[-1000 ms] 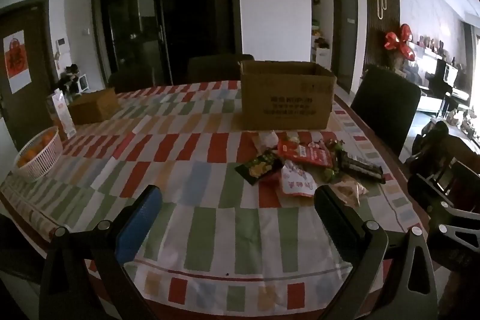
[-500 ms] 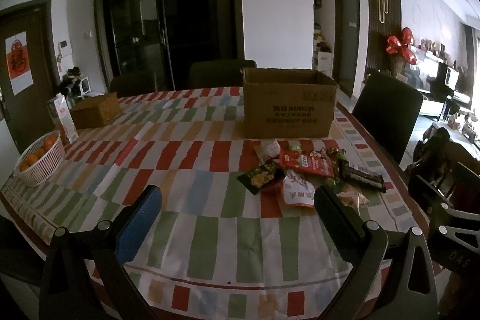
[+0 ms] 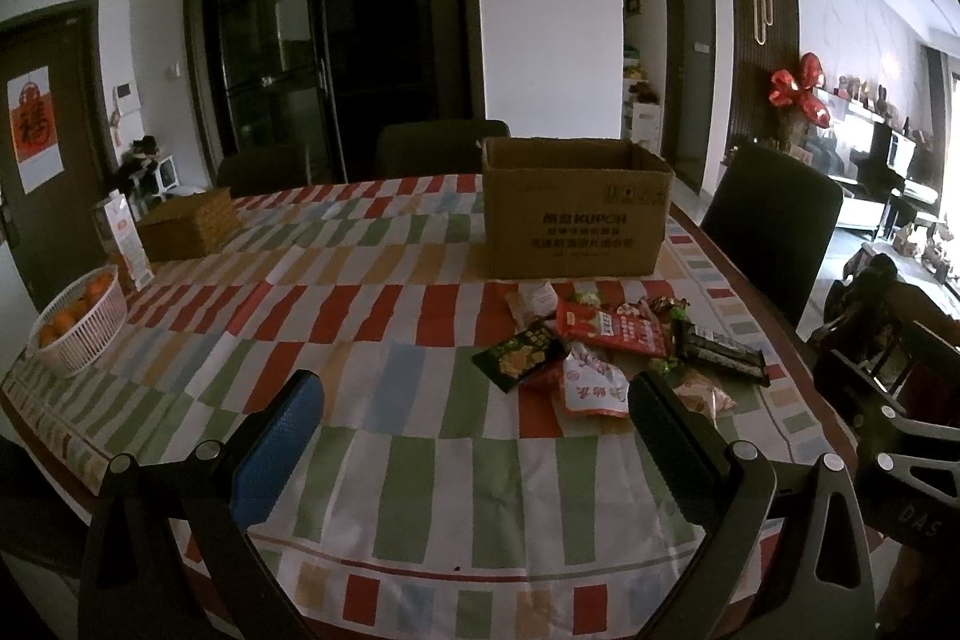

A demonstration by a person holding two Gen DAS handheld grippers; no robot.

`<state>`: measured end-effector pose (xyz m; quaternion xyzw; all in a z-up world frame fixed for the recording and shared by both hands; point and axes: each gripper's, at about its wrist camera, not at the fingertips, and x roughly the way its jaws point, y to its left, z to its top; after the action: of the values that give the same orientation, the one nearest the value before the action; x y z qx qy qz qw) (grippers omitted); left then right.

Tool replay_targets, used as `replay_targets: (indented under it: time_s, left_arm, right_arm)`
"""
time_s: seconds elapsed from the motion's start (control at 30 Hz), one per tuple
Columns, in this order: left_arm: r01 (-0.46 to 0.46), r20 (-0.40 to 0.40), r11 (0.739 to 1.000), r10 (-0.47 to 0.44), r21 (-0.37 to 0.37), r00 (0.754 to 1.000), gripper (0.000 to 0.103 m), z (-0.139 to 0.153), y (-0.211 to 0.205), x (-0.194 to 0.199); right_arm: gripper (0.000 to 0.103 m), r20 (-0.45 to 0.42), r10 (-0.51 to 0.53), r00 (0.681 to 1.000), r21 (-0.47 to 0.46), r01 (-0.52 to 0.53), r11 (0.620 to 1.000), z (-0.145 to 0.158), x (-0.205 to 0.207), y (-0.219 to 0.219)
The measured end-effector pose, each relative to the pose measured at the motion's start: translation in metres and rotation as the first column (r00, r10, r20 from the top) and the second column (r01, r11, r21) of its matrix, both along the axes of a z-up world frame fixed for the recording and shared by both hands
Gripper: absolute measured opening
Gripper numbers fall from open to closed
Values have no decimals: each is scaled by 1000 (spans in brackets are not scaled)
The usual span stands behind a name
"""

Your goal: Organize snacks

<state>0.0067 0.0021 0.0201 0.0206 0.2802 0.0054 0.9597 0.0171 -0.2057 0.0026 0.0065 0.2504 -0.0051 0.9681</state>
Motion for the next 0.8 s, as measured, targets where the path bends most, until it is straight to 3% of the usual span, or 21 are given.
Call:
replay_targets:
  time_s: [0.8]
  left_arm:
    - [15,-5,1000,-15,0,1000,103,2,-5,3]
  right_arm:
    - [103,1,13,1000,6,-13,1000,2,-2,1]
